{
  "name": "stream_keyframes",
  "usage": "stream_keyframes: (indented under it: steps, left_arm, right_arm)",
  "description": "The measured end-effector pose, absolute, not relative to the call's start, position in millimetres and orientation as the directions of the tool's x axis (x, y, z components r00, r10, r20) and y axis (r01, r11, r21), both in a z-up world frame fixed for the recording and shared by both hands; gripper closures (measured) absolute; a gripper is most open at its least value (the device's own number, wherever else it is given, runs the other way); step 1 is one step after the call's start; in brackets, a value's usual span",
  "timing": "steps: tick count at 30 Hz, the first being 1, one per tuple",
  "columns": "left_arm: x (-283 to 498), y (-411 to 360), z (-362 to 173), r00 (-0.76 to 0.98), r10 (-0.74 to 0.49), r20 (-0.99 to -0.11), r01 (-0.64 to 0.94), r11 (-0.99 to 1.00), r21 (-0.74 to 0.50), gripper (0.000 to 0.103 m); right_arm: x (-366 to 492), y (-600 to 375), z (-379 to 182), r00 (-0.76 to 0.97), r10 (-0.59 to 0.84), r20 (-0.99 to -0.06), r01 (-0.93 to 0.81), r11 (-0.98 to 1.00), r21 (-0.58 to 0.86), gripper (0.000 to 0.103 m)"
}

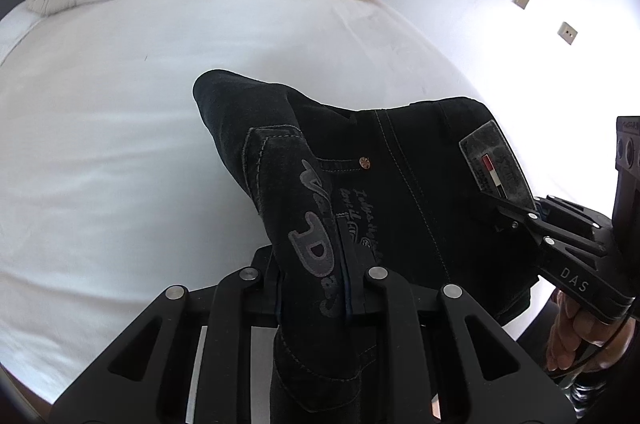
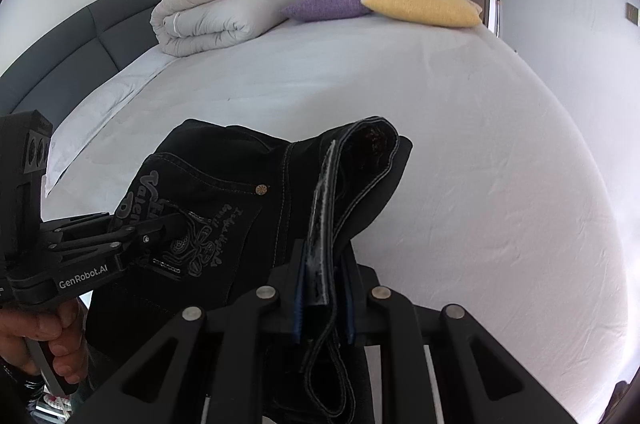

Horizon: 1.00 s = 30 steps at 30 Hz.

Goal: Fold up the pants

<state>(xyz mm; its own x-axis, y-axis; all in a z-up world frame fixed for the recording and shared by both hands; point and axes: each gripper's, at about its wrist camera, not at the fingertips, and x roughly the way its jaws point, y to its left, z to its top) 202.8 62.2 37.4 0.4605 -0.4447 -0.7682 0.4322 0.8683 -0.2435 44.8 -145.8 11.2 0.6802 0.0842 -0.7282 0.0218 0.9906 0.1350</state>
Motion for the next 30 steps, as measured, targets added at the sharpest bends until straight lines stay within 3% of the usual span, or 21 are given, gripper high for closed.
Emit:
stream_keyframes:
  steps: [9, 18, 20, 22, 24, 28, 30]
  left_arm:
    - [277, 34, 47, 0.466, -0.462, -0.755, 0.460, 0.855, -0.239, 0.085]
    - [332, 13, -12, 0.419, -0.425, -0.802, 0.444, 0.866, -0.227, 0.084]
    - [334, 16, -25, 0.412, -0.423, -0.807, 0.436, 0.869, -0.233, 0.081]
    - [333, 20, -34, 0.422, -0.409, -0.809, 0.434, 0.875, -0.216, 0.066]
    - [332, 22, -41, 0.436, -0.383, -0.814, 0.423, 0.886, -0.190, 0.054]
    - [329, 29, -49, 0.463, -0.374, -0.803, 0.410, 0.894, -0.180, 0.042]
    - [324, 31, -50, 0.488, -0.352, -0.799, 0.410, 0.900, -0.146, 0.035]
  right_arm:
    - [97, -180, 37, 0.719, 0.045, -0.694, 0.041, 0.993, 0.107, 0.086]
    - [167, -211, -11, 0.668, 0.051, -0.742, 0.070, 0.989, 0.131, 0.086]
    - [176, -216, -25, 0.654, 0.046, -0.755, 0.081, 0.988, 0.130, 0.086]
    - [181, -221, -37, 0.639, 0.050, -0.768, 0.083, 0.987, 0.134, 0.084]
    - [187, -225, -49, 0.622, 0.044, -0.782, 0.091, 0.988, 0.128, 0.075]
    - [189, -234, -63, 0.626, 0.051, -0.778, 0.108, 0.983, 0.151, 0.057]
    - [187, -240, -66, 0.642, 0.043, -0.765, 0.122, 0.980, 0.157, 0.040]
